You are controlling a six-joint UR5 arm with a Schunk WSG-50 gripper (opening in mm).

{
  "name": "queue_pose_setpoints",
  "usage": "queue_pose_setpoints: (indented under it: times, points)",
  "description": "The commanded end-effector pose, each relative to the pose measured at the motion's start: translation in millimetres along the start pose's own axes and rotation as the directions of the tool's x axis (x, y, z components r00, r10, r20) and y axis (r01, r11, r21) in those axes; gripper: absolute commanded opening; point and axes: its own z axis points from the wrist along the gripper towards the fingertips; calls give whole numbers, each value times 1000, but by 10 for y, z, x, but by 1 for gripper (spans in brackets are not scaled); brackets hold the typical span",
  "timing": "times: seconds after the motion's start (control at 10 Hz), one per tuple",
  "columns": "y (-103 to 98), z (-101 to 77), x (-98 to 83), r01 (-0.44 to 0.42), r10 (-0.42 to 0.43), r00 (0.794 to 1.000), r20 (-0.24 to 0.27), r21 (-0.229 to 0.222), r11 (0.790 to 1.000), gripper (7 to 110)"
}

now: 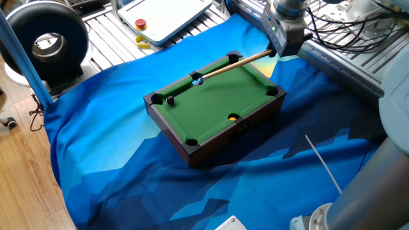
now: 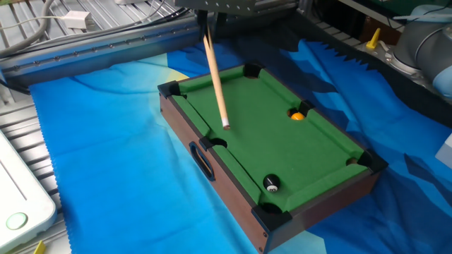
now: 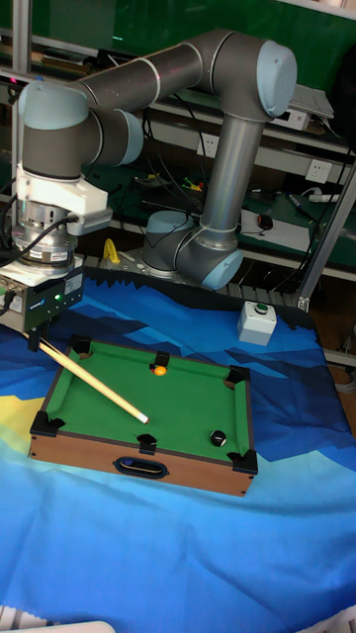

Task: Hit the pool ball

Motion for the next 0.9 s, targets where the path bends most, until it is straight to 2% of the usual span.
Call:
queue_pose_setpoints:
  times: [0.0,0.5,0.8]
  points:
    - [-16,-2,14,-25,25,999,20,-3,1000,7]
    - [-17,47,-23,-24,24,999,41,-8,1000,7]
    - [3,95,-89,28,-28,998,50,-15,999,7]
